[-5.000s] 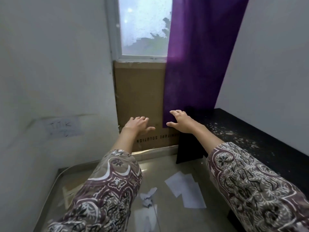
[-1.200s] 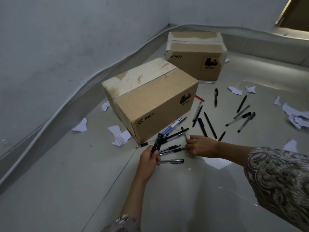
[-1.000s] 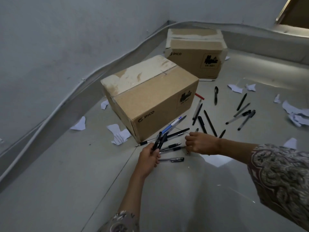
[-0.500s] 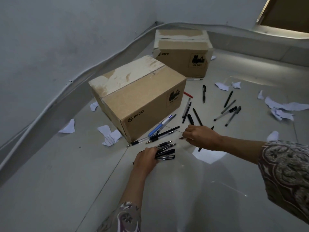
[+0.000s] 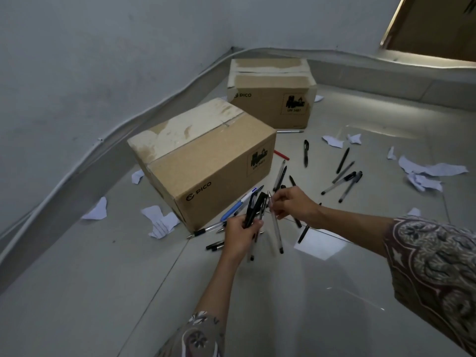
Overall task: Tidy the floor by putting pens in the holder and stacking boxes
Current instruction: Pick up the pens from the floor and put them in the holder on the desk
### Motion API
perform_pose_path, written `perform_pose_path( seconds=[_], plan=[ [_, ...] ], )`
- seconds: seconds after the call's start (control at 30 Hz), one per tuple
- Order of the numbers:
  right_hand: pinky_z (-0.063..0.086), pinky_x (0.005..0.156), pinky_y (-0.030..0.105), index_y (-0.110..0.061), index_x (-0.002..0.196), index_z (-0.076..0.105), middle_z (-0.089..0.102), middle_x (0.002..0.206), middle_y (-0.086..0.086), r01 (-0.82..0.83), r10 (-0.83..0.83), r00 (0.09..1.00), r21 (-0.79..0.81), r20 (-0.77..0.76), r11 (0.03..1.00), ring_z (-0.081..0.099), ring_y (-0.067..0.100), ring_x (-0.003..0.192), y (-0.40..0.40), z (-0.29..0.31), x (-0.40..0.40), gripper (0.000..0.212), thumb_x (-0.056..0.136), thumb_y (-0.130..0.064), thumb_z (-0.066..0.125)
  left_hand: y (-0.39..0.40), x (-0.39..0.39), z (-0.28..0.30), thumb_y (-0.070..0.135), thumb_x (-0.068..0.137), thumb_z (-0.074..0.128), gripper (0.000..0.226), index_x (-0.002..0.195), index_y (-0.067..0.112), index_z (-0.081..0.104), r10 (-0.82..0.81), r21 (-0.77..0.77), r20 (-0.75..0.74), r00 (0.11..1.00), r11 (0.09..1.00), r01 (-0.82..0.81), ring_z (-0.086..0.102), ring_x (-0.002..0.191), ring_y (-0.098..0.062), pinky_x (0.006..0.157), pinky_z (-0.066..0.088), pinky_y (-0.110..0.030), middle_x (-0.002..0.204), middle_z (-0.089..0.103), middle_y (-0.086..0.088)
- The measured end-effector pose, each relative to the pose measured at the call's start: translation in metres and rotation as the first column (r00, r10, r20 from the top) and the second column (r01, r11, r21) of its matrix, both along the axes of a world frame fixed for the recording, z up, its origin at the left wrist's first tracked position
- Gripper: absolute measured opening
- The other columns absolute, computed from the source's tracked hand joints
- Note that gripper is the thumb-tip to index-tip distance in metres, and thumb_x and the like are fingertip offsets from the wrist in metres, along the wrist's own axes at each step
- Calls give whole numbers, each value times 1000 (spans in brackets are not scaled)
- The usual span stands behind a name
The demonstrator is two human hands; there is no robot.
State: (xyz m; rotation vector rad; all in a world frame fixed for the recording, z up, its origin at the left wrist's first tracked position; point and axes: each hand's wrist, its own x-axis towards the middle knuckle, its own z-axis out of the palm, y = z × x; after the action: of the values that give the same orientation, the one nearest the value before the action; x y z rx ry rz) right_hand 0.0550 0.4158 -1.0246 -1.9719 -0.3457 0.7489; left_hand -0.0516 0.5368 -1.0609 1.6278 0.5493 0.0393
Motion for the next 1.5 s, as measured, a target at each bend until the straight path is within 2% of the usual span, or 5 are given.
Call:
perform_pose_path(
  seconds=[0.47,0.7,0.83,0.93,1.5],
  plan=[
    [48,51,19,6,84,66,64,65,10,72,-41,969,118,-244,990,56,13,54,-23,-3,24,8,83,0,61,-11,47,25,10,88,59,19,70,17,59,-270,-58,-75,960,962,266,36,38,-1,43,30,-16,36,44,13],
    [47,49,18,6,79,69,62,56,6,143,-120,978,130,-169,981,55,12,50,-24,10,59,8,82,0,64,-15,79,35,40,92,51,46,128,11,48,-323,-2,-118,939,946,325,47,117,-47,94,44,-52,127,47,-32],
    [47,48,19,11,82,66,58,58,11,282,-265,956,145,-124,949,55,13,49,-32,32,81,13,80,-2,66,-13,103,48,38,95,42,24,89,17,52,-296,-66,-59,953,954,292,43,48,-12,43,38,-18,61,43,-4],
    [47,47,18,4,75,67,57,58,11,339,-330,940,162,-83,927,54,10,45,-41,64,89,8,80,-3,67,-16,113,69,29,98,41,26,76,16,48,-268,-74,-51,962,962,264,34,46,-6,44,28,-19,58,40,3],
    [48,48,18,6,76,67,59,57,13,581,-593,805,253,-34,774,54,15,46,-186,441,61,9,81,-1,65,-116,158,454,20,84,65,6,78,20,68,-392,44,62,918,920,390,52,77,-17,72,42,-25,81,57,-7]
  ],
)
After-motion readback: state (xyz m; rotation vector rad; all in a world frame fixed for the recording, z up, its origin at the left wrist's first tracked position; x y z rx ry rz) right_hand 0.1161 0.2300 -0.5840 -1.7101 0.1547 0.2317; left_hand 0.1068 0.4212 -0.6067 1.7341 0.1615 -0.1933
